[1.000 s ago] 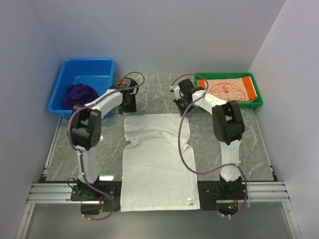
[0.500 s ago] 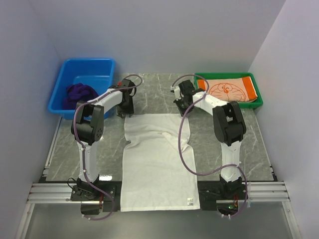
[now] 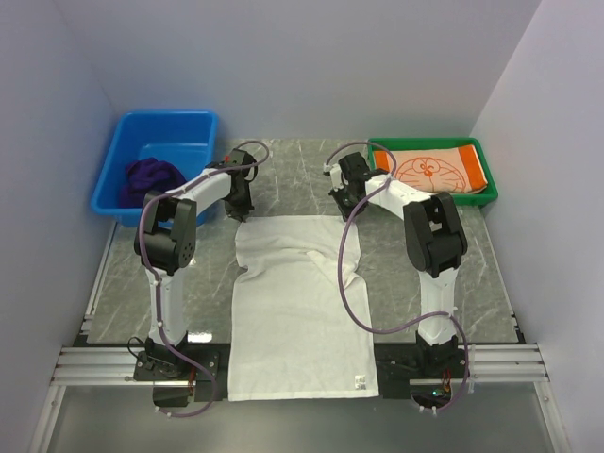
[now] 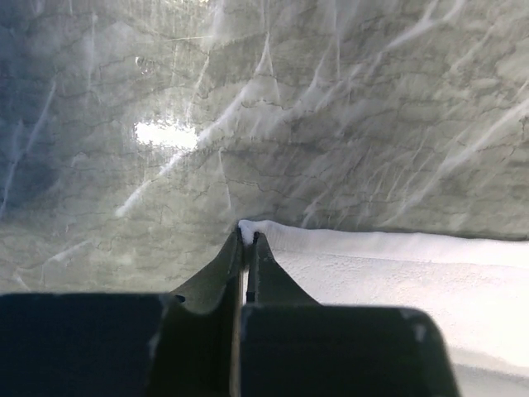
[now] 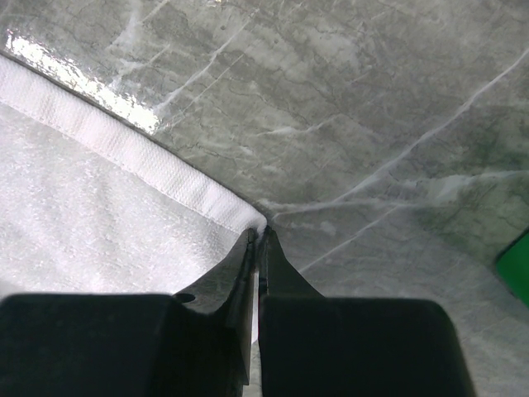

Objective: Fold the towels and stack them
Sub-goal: Fold the towel

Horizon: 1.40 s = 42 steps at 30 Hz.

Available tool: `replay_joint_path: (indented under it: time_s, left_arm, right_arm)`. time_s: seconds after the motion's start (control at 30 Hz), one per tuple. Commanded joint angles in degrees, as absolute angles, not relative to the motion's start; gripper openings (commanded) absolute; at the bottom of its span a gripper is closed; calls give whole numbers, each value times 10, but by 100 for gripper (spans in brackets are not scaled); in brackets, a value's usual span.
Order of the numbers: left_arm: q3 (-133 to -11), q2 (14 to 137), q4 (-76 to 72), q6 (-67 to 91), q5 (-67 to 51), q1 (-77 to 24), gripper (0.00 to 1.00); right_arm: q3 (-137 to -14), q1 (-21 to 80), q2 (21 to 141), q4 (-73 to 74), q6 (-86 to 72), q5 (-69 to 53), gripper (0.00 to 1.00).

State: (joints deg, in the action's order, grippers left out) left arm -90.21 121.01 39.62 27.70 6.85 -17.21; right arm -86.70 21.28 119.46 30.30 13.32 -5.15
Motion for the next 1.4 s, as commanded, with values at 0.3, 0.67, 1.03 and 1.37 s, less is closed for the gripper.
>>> replay_joint_path:
  time_s: [0.3, 0.67, 1.03, 1.37]
  left_arm:
    - [-945, 1204, 372, 222, 118, -155, 1]
    - [-1185, 1249, 287, 156, 70, -118, 1]
    - [-1228, 1275, 126, 172, -5, -68, 0]
    - [-1241, 1279, 32, 153, -13, -56, 1]
  right_arm:
    - [-945, 215, 1172, 301, 130, -1, 0]
    - [-1156, 179, 1240, 244, 153, 75, 0]
    - [-1259, 151, 1301, 50, 221, 184, 0]
    - [-1298, 149, 1339, -69, 268, 188, 0]
